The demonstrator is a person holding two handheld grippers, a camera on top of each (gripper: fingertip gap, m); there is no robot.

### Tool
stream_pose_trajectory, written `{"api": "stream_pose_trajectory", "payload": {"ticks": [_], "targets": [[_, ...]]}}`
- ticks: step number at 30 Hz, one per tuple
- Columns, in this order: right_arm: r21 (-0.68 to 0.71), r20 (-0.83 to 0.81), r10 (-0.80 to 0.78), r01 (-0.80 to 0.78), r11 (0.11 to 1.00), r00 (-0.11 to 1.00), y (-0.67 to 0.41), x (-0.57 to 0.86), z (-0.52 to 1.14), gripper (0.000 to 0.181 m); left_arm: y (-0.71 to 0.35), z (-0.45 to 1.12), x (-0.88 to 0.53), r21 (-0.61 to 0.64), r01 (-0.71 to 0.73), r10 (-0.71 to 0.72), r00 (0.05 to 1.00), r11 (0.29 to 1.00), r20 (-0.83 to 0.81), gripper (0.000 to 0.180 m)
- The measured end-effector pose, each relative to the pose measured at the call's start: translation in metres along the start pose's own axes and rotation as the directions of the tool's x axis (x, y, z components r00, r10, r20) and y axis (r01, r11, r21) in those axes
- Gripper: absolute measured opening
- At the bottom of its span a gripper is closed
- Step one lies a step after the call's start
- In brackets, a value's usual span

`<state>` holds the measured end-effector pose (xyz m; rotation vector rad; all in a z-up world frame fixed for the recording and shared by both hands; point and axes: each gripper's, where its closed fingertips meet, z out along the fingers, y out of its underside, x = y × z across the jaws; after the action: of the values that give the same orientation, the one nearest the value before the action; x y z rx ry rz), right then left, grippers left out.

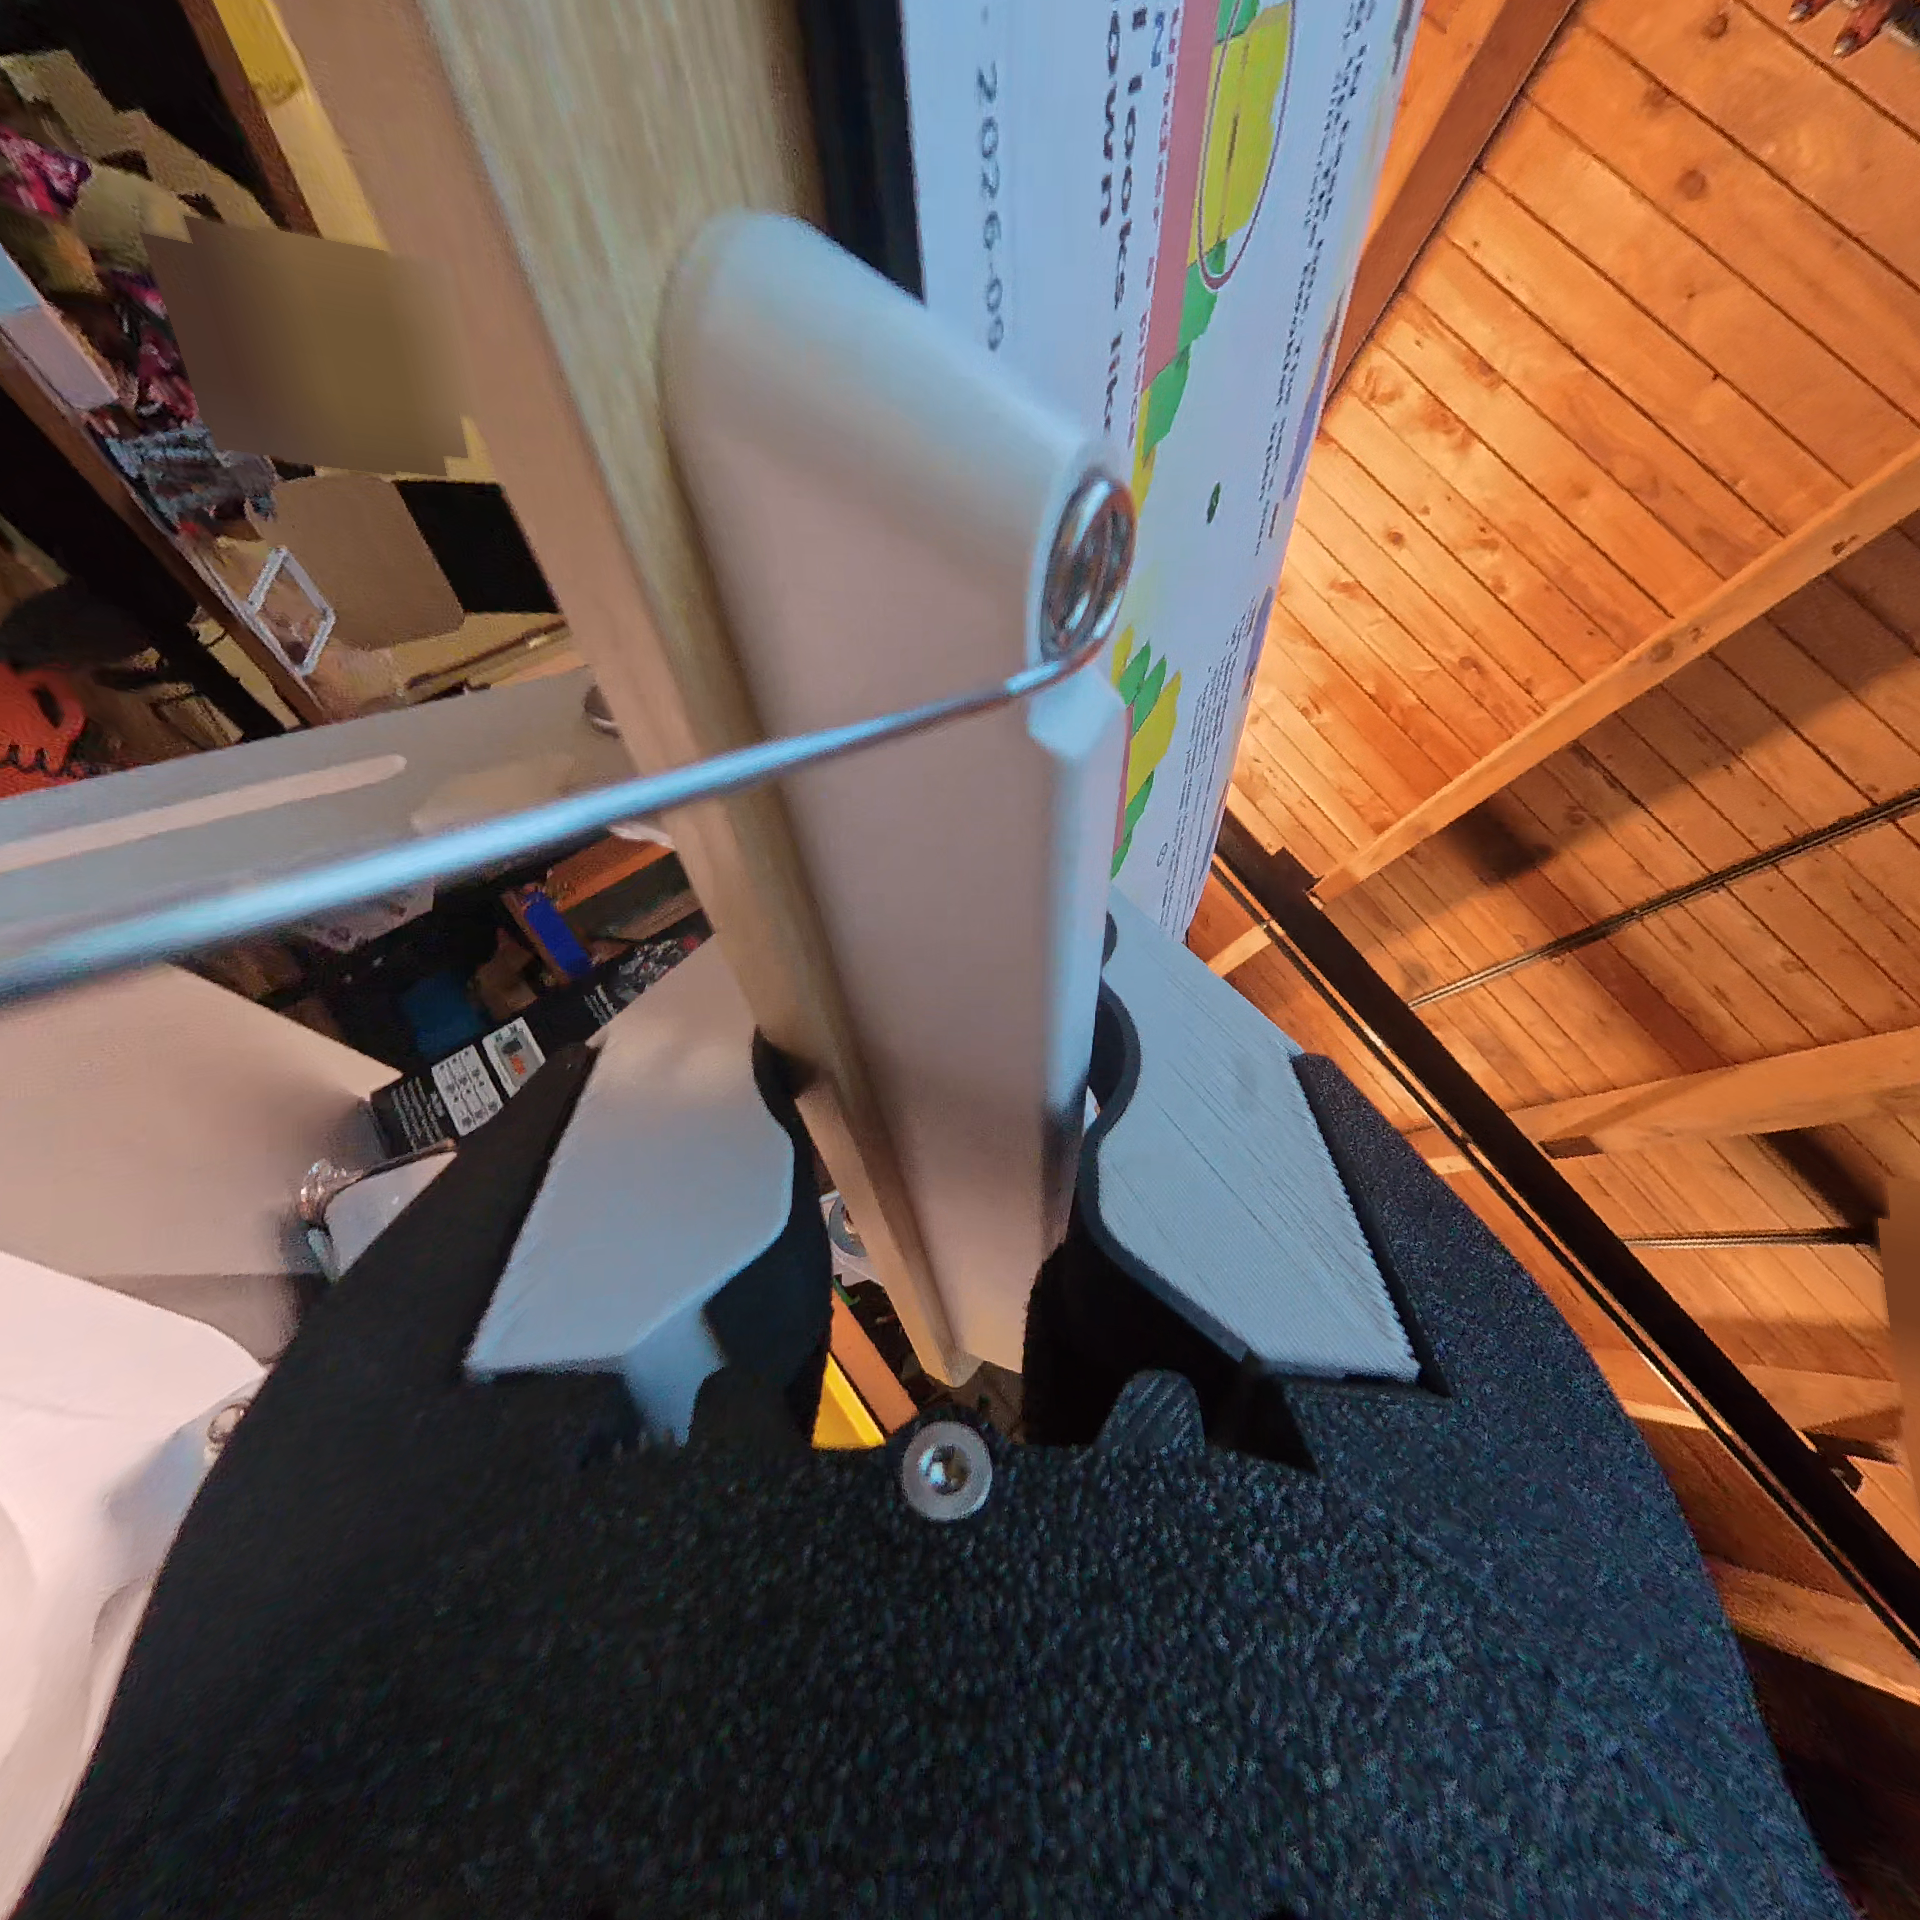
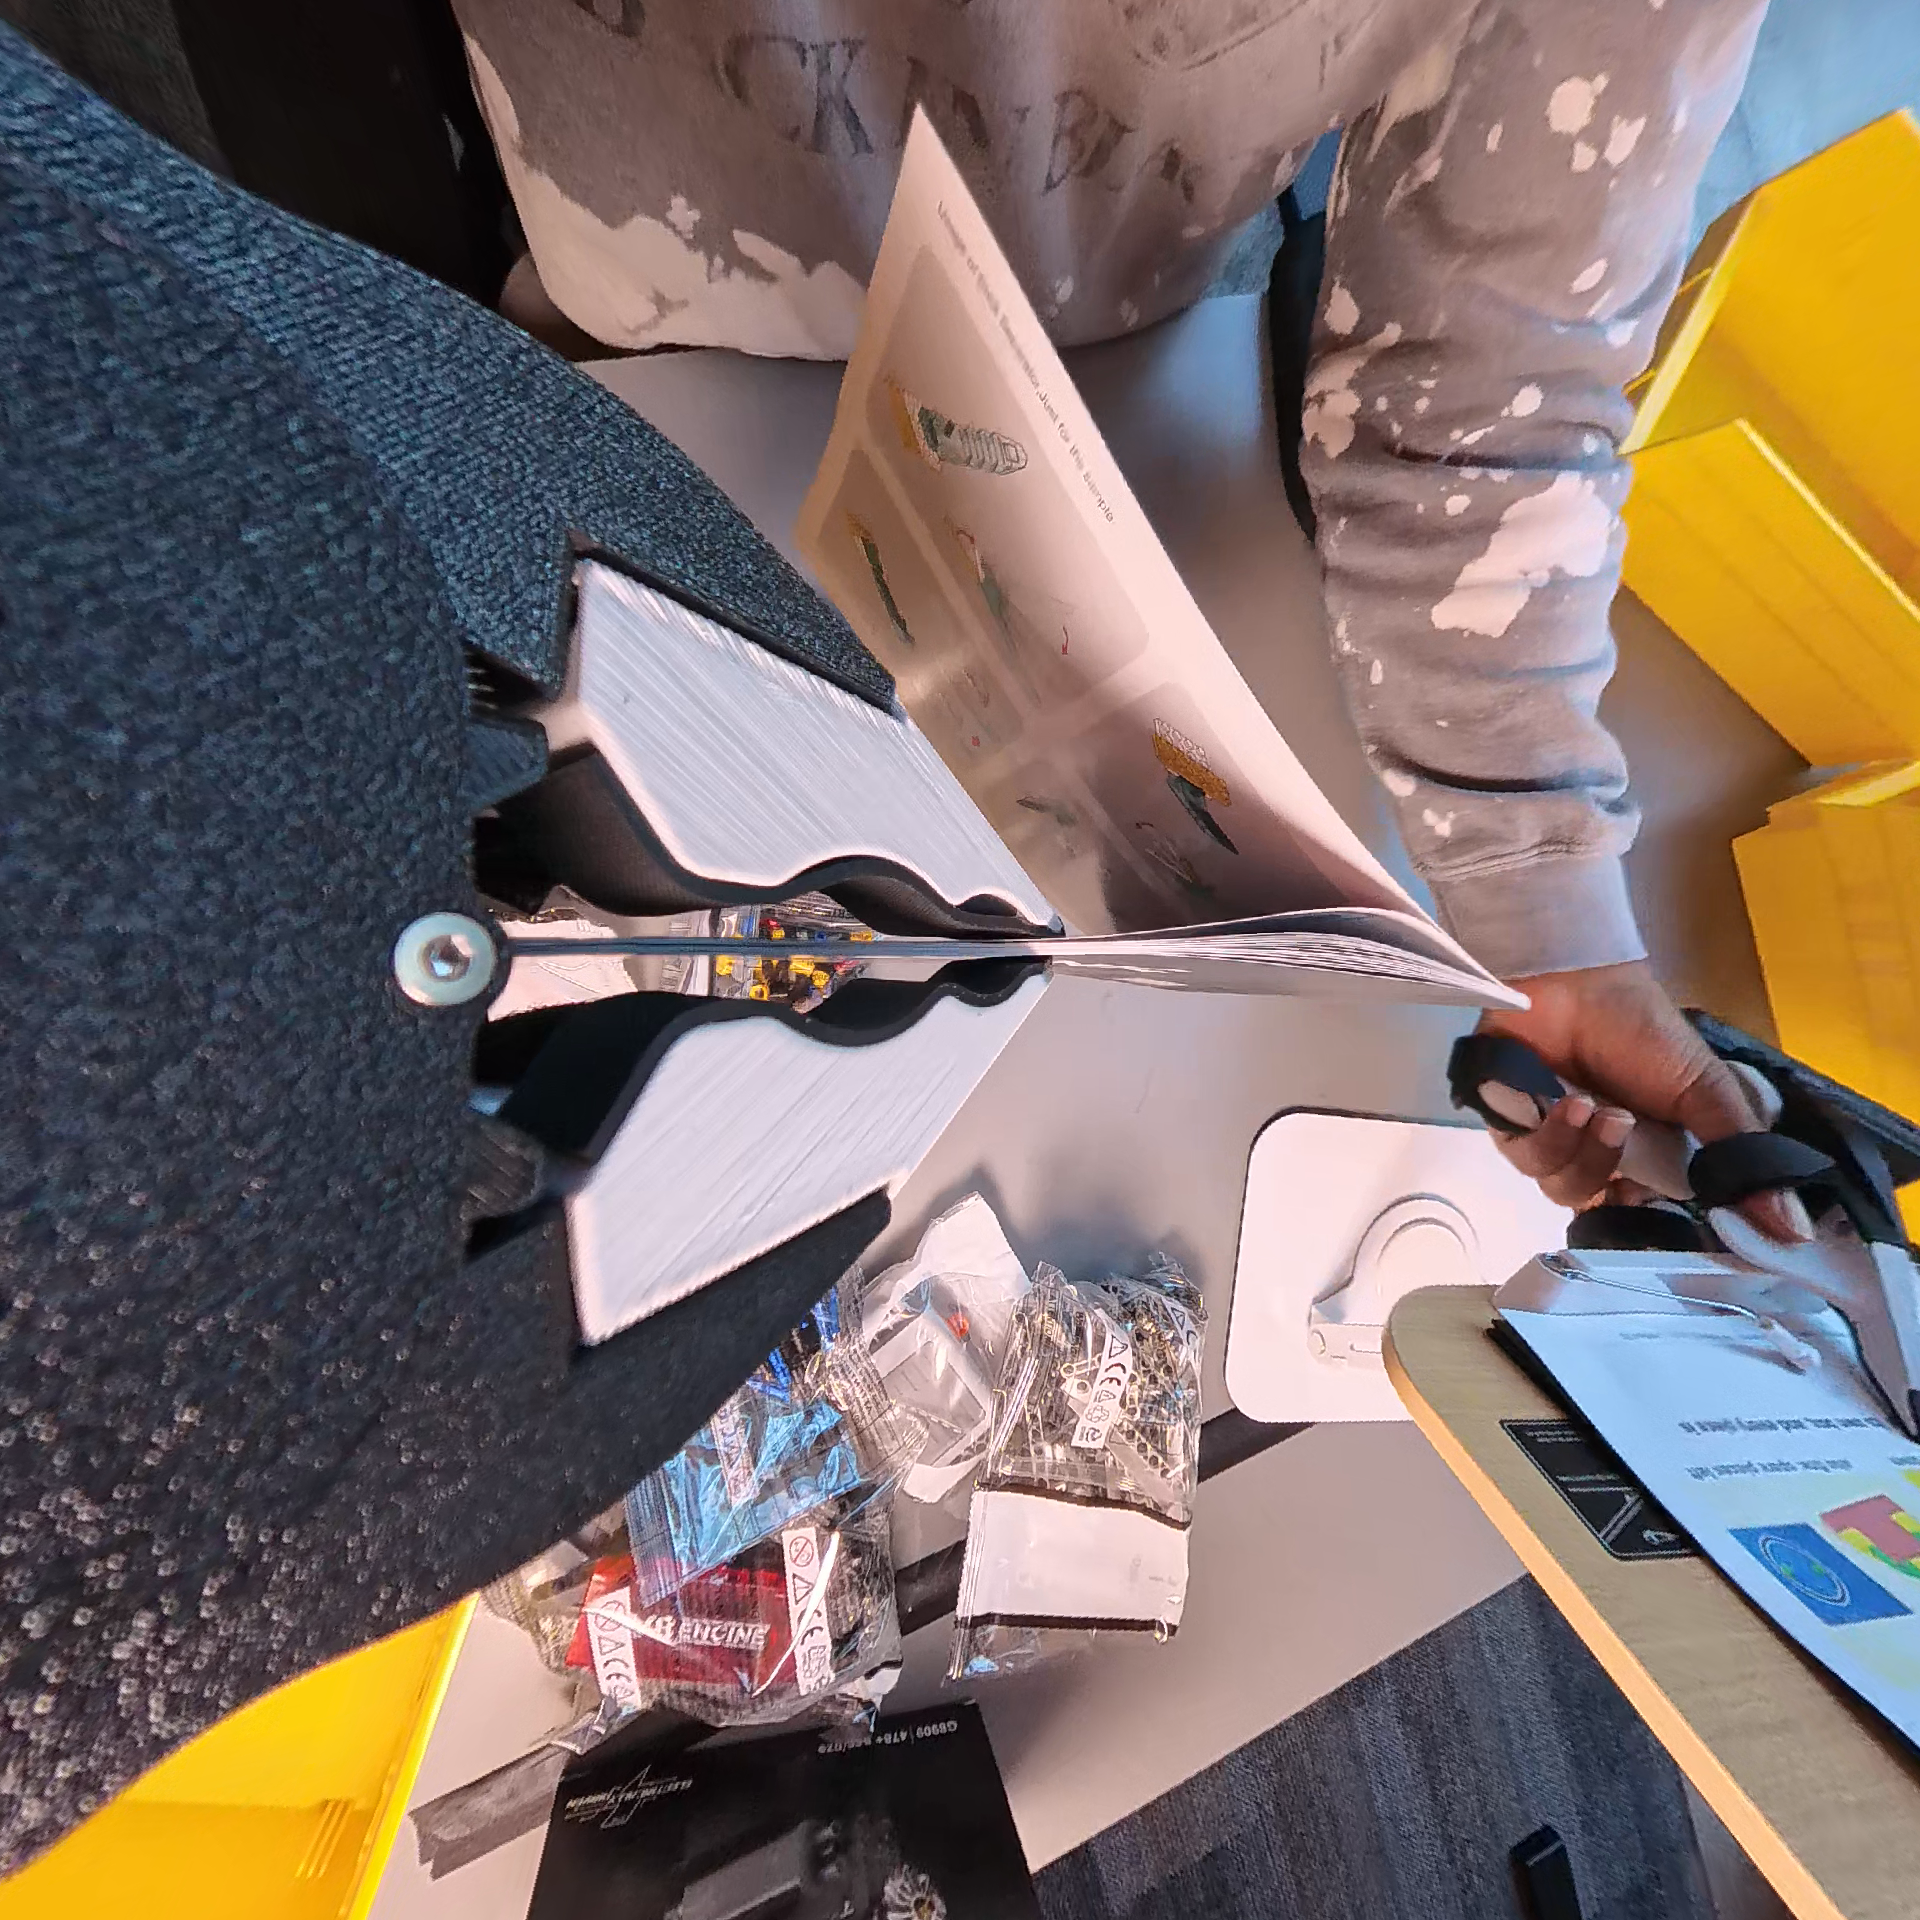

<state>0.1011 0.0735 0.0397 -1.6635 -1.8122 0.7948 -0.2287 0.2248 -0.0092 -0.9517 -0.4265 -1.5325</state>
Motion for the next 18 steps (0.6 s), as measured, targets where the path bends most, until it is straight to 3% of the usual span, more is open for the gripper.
{"api": "stream_pose_trajectory", "payload": {"ticks": [18], "targets": [[-0.002, 0.011, -0.001, 0.001, 1.000, 1.000, 0.008, 0.007, -0.008, 0.002, -0.016, 0.005, 0.017, 0.365, -0.083, 0.130, 0.986, 0.927, -0.106, 0.037]]}}
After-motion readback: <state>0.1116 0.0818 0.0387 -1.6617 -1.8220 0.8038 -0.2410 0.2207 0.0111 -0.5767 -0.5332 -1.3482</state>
